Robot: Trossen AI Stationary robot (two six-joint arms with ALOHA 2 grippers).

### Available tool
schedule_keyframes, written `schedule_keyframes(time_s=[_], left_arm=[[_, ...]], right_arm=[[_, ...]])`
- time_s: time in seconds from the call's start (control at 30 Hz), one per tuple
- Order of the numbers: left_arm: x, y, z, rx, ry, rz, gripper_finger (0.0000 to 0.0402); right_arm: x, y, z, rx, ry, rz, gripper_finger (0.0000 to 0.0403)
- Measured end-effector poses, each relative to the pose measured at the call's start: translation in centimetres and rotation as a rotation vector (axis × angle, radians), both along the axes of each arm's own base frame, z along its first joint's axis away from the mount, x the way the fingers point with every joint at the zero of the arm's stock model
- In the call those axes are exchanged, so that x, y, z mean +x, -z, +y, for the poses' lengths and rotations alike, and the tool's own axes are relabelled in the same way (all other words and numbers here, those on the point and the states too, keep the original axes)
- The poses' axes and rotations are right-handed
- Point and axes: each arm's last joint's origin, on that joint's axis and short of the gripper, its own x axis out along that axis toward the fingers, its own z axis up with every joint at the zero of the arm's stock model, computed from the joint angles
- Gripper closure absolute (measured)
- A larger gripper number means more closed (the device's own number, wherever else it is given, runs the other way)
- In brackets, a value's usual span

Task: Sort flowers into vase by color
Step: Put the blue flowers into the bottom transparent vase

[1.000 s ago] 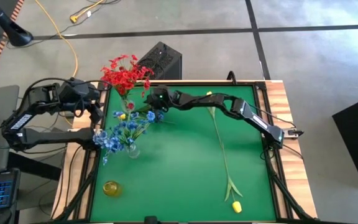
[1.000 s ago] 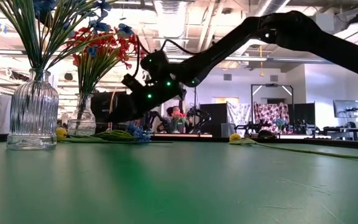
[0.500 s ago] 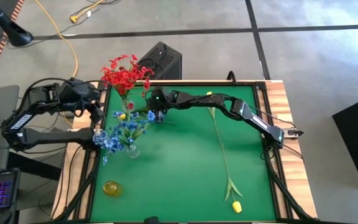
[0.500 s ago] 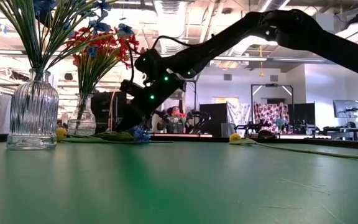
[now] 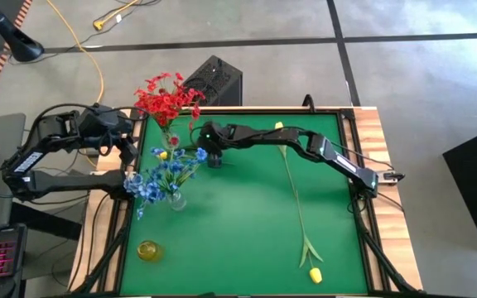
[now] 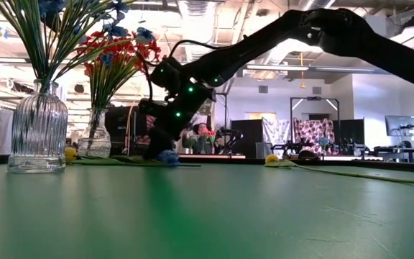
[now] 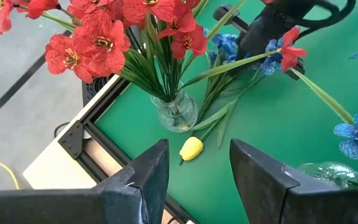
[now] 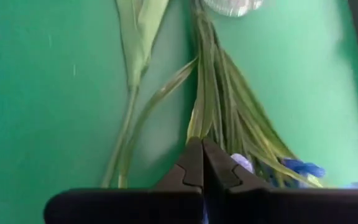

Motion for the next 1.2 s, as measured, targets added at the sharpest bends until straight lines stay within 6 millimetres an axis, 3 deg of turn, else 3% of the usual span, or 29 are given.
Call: schedule_keyframes(time_s=[0.33,0.67,0.93,1.1,1.2], left_arm=[[0.0,0.0,0.0,0.017,0.031,0.02,0.0244],[0.0,0.0,-0.1,0.002,0.054,0.018,0.0244],[0.0,0.1,-0.1,0.0,0.056,0.026,0.0244],[0.0,0.1,-0.1,0.003,0.063,0.029,0.0244],[0.0,0.1,-0.1,0.004,0.064,0.029,0.0244]], right_arm=[[-1.9,-1.7,1.8,-0.075,0.042,0.229,0.0385],[-5.2,-6.4,3.1,-0.018,0.057,0.367,0.0386],[-11.7,-8.8,5.4,0.046,0.078,0.408,0.0386],[-16.7,-10.6,10.3,0.074,0.057,0.396,0.0386],[-18.4,-11.1,12.8,0.073,0.049,0.277,0.0374]])
